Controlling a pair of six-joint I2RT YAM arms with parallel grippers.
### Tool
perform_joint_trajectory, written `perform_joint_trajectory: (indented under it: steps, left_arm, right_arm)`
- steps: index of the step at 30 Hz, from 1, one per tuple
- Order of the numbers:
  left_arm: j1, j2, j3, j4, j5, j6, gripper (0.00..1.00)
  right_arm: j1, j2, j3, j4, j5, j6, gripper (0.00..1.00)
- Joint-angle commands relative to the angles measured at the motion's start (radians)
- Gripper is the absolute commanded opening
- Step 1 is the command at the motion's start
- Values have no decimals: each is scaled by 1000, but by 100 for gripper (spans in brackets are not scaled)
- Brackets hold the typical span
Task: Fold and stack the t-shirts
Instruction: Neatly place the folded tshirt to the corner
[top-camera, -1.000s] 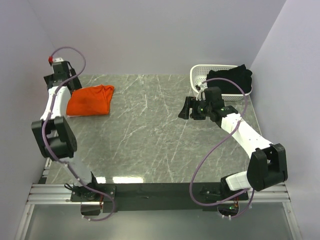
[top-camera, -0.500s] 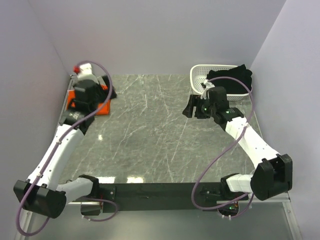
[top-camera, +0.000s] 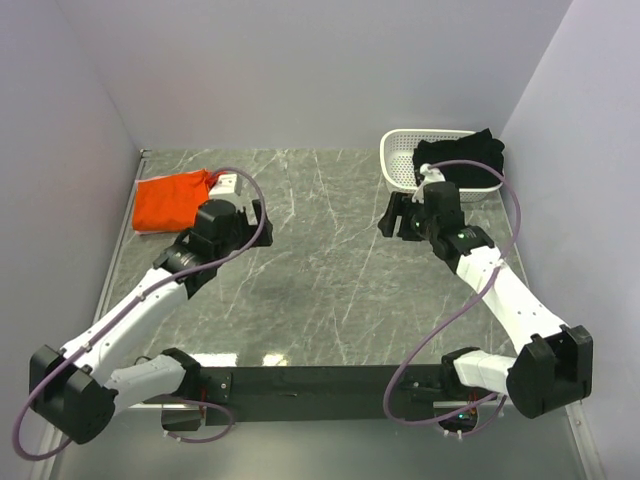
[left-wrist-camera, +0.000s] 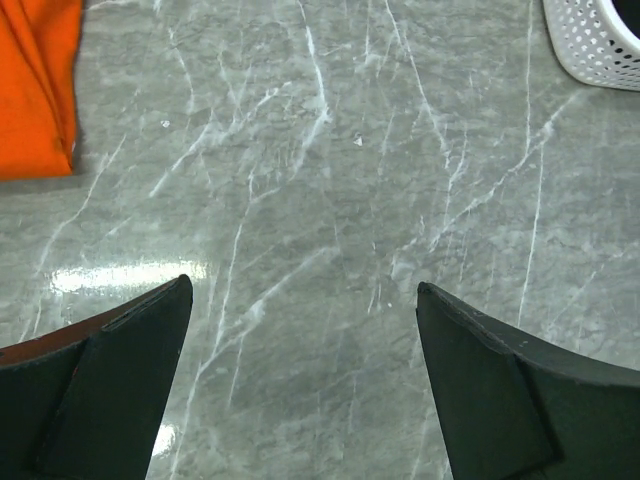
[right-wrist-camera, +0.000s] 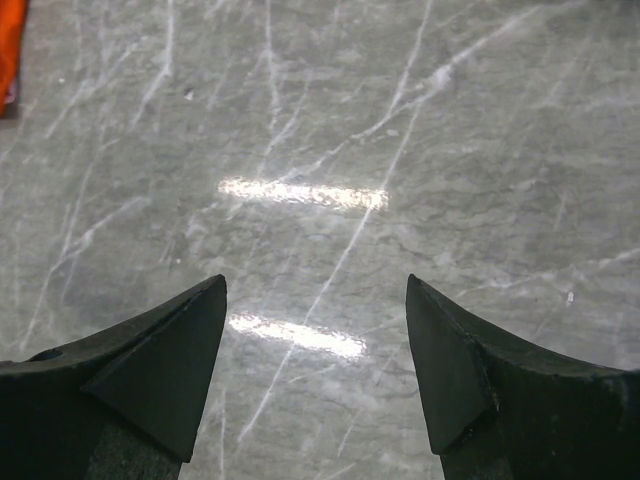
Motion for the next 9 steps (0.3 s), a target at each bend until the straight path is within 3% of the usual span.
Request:
perform_joint_trajectory:
  steps: [1, 9]
  left_arm:
    - [-9, -85, -43, 66, 2, -7, 99]
    - [-9, -173, -64, 41, -28, 27, 99]
  right_arm:
    - [-7, -41, -28, 55, 53, 2, 79]
    - [-8, -61, -62, 95, 76, 11, 79]
